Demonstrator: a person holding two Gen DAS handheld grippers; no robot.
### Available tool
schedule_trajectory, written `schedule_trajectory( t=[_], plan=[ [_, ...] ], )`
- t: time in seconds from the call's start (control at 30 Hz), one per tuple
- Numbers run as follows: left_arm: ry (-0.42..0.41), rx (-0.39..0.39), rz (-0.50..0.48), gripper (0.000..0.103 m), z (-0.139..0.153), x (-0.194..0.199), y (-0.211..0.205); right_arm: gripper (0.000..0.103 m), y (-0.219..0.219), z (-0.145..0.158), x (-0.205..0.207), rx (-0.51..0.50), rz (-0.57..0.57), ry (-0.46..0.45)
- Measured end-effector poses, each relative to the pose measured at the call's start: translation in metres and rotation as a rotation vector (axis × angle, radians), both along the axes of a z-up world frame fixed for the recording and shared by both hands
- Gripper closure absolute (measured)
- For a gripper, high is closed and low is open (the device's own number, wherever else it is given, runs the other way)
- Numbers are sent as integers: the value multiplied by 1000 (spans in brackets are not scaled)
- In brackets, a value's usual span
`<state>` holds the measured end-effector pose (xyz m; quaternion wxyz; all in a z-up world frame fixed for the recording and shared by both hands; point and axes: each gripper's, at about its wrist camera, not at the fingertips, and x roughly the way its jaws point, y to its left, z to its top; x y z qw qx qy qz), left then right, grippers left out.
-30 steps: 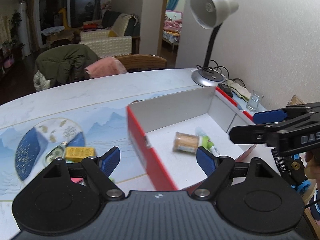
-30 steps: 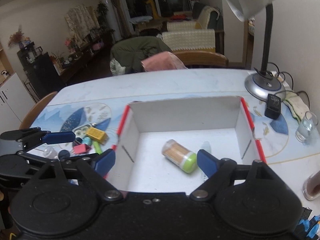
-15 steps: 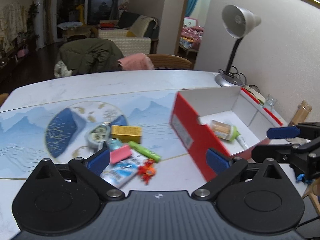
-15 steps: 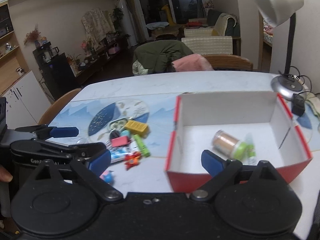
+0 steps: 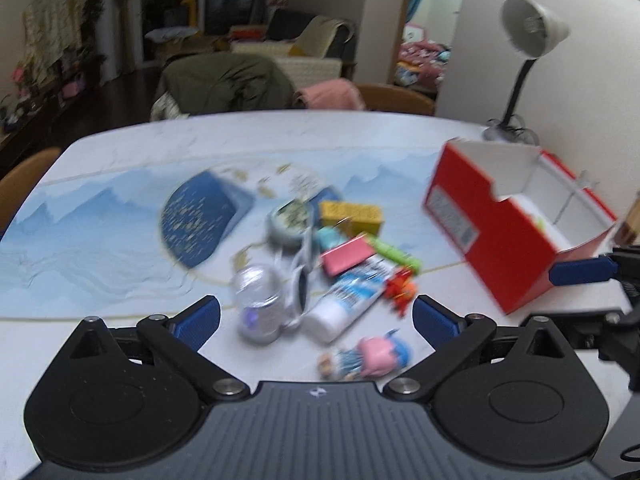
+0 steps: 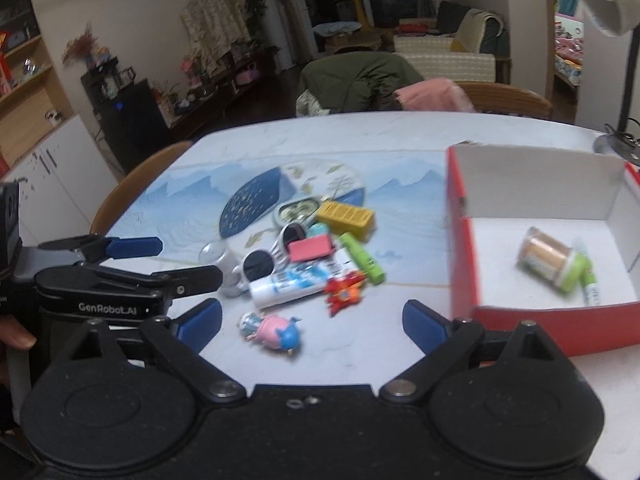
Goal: Organize rigid objects
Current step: 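Move both tools back over the pile of items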
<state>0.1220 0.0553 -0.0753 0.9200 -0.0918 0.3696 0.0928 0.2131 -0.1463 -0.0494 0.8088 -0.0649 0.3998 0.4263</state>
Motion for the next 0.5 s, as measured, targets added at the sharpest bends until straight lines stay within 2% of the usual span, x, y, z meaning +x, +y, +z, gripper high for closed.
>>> schedule_trajectory(
  t=[0.13,0.23,0.37,0.43,0.5],
  plan=[
    [10,-19,28,0,-15,-4,21,7,21,-16,-9,-20,37,10],
    [-8,-54,12,0,-22,-7,33,8,34,-26,-12,-38,55,13],
    [-4,-42,10,0,-33,-3,40,8,51,-39,-17,-87,81,10],
    [-10,-41,-1,0,-38,0,43,12,61,-46,-17,-110,91,10],
    [-11,-34,-22,0,-43,5,44,12,67,-53,-16,-121,87,13]
  ],
)
